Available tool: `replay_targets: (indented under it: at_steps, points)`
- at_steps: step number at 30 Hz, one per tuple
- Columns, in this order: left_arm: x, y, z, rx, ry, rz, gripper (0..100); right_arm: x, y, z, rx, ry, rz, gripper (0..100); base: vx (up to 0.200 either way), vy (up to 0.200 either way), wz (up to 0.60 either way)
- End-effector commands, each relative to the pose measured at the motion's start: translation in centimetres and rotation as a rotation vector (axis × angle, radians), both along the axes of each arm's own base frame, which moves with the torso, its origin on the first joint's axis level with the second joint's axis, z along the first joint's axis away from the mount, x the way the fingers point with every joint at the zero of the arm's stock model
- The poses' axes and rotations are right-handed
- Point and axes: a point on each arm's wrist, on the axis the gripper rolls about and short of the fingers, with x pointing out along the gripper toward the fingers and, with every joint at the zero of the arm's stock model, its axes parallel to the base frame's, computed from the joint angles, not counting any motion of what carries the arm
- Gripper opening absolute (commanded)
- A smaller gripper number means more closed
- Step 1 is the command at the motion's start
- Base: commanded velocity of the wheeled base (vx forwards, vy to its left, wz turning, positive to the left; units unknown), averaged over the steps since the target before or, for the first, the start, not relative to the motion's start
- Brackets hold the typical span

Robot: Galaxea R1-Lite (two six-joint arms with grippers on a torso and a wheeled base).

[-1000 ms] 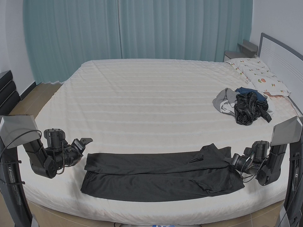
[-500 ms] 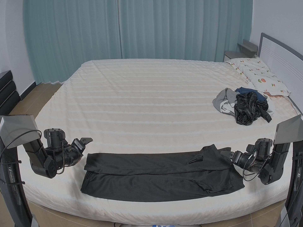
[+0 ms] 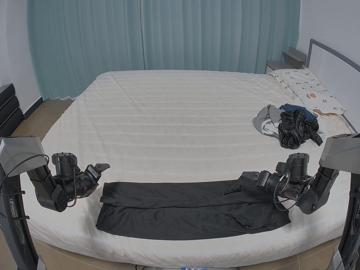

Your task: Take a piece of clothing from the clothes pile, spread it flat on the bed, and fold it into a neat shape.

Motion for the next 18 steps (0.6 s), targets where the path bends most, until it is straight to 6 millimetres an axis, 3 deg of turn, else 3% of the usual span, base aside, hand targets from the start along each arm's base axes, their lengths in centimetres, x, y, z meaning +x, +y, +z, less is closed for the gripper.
replay_targets:
  at_steps: [1,8,18]
  points:
    - [0.0,0.0,-0.1,-0.001,0.002,0.001,100,1.0,2.9,-0.6,-0.008,0.019,0.039,100,0.000,0.000,0.00]
    - [0.0,0.1,-0.1,0.001,0.001,0.002,100,1.7,3.8,-3.6,-0.056,0.090,0.019,100,0.000,0.000,0.00]
    - [0.0,0.1,-0.2,0.001,0.003,0.002,100,2.7,4.3,-4.0,-0.054,0.088,0.024,100,0.000,0.000,0.00]
